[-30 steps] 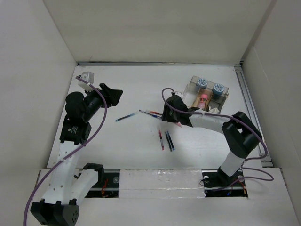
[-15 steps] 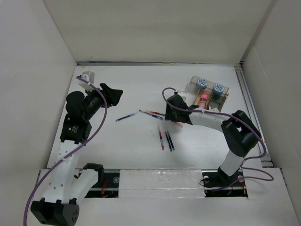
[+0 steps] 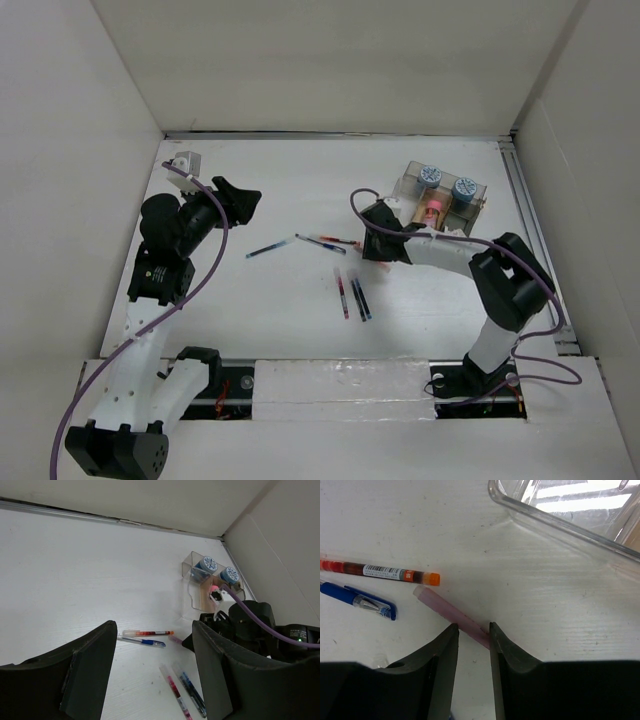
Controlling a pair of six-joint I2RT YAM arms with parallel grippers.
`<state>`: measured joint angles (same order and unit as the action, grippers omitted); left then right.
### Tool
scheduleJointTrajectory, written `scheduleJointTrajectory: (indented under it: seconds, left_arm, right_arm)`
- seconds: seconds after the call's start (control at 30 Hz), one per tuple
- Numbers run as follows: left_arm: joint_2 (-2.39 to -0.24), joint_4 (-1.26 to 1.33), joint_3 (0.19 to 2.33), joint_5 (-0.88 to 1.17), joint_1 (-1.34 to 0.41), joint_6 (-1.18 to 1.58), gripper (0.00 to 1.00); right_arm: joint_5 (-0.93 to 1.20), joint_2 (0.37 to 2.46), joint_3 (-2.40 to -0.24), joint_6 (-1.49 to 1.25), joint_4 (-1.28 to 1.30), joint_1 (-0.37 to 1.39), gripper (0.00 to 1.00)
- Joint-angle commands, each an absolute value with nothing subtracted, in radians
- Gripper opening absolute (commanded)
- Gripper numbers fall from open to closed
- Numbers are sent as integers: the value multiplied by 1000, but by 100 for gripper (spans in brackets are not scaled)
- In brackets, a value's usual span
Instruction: Organize the desk
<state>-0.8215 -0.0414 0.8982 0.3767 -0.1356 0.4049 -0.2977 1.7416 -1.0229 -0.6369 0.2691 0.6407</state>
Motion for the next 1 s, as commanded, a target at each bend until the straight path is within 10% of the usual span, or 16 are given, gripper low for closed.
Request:
scheduleJointTrajectory:
  seconds: [0.0,0.3,0.63,0.97]
  left_arm:
    - [-816,3,903,382,-132,399,58]
    - [-821,3,904,390,-132,402,58]
    - [-808,3,902,385,-132,400,58]
    - [-804,6,900,391,-132,403,58]
  right_arm:
    - [-295,1715,-977,-652,308,634,35]
    - [-259,1652,-907,-673,322,634,39]
    - [-267,1585,-885,-683,359,634,5]
    - [-236,1364,-934,-751,241,481,4]
